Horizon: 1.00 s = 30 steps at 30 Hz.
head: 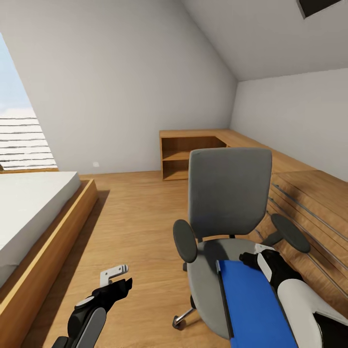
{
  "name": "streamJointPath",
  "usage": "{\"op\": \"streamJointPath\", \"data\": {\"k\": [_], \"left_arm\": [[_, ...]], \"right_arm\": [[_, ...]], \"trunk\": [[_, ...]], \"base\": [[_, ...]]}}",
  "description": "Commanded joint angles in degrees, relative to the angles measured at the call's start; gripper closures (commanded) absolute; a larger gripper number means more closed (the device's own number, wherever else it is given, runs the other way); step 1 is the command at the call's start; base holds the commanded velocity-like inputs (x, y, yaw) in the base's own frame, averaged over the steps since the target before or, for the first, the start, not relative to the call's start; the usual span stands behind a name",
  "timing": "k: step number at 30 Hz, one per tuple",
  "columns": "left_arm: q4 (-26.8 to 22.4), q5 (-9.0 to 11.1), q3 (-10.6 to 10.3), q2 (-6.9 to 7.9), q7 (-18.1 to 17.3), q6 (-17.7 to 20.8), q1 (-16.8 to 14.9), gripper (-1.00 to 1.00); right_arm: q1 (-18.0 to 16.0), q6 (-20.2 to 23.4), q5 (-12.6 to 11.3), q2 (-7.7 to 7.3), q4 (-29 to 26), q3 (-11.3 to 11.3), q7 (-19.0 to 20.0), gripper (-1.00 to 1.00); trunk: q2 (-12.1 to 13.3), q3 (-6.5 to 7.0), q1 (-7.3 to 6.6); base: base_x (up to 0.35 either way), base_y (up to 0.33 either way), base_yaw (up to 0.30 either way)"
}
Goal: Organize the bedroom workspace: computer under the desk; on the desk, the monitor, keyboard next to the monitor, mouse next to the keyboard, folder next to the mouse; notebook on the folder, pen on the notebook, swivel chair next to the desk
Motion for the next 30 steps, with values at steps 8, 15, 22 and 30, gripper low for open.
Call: {"op": "streamJointPath", "data": {"k": [8, 15, 22, 30], "left_arm": [[-0.1, 0.5, 0.0, 0.04, 0.6, 0.2, 0.0, -1.0], [0.0, 0.5, -0.1, -0.01, 0.6, 0.2, 0.0, -1.0], [0.2, 0.5, -0.1, -0.05, 0.7, 0.2, 0.0, -1.0], [0.6, 0.6, -0.1, -0.05, 0.8, 0.3, 0.0, -1.0]], "right_arm": [[0.1, 0.1, 0.2, 0.1, -0.1, -0.4, 0.0, -1.0], [0.0, -0.9, 0.2, 0.16, -0.3, -0.4, 0.1, -1.0], [0.0, -2.4, 0.2, 0.2, -0.4, -0.4, 0.1, -1.0], [0.1, -2.9, 0.2, 0.27, -0.7, -0.4, 0.1, -1.0]], "trunk": [[0.8, 0.29, -0.44], [3.6, 1.55, -1.98], [6.4, 2.81, -3.51], [9.6, 4.24, -5.27]], "base": [[0.0, 0.0, 0.0], [0.0, 0.0, 0.0], [0.0, 0.0, 0.0], [0.0, 0.0, 0.0]]}}
